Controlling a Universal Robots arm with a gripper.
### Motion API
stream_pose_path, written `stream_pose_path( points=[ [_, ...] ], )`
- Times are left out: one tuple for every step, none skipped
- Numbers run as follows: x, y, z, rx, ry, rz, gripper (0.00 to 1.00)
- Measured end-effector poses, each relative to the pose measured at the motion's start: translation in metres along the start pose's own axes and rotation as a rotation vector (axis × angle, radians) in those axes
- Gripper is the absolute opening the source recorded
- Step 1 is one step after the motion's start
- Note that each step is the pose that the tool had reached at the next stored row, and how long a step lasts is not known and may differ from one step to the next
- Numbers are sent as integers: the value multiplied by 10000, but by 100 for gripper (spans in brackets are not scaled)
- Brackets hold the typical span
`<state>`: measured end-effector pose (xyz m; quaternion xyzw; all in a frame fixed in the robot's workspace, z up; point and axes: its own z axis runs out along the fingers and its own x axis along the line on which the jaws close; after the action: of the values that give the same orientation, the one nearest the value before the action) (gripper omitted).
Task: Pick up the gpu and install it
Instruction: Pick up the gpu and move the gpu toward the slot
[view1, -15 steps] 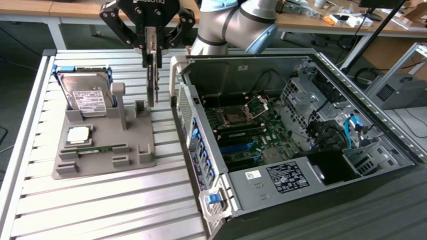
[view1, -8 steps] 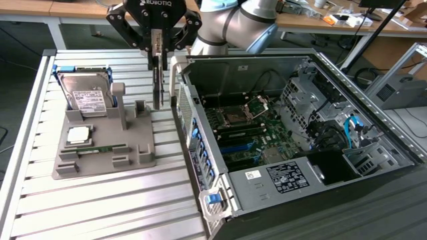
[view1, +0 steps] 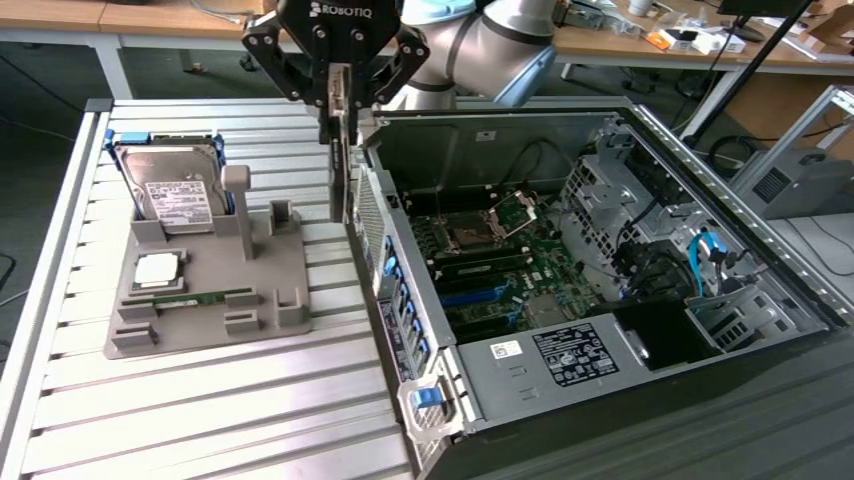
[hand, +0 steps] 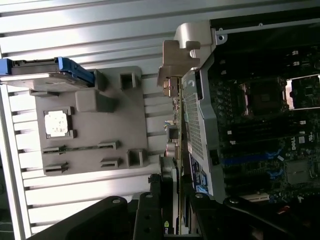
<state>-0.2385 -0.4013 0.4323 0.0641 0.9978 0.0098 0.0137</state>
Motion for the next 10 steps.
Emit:
stream_pose_path(
  points=[
    [-35,-2,2,11,-1,1,27],
    [-81,-2,3,30,-1,0,27],
    [-107,-2,4,46,-3,0,27],
    [-131,-1,5,66,-5,-2,27],
    [-144,0,6,80,-7,-2,27],
    [-155,1,7,94,-9,-2,27],
    [-166,1,7,107,-11,-3,27],
    [-183,3,7,130,-13,-3,27],
    [-193,3,8,145,-16,-4,27],
    [-208,4,9,166,-18,-4,27]
  ],
)
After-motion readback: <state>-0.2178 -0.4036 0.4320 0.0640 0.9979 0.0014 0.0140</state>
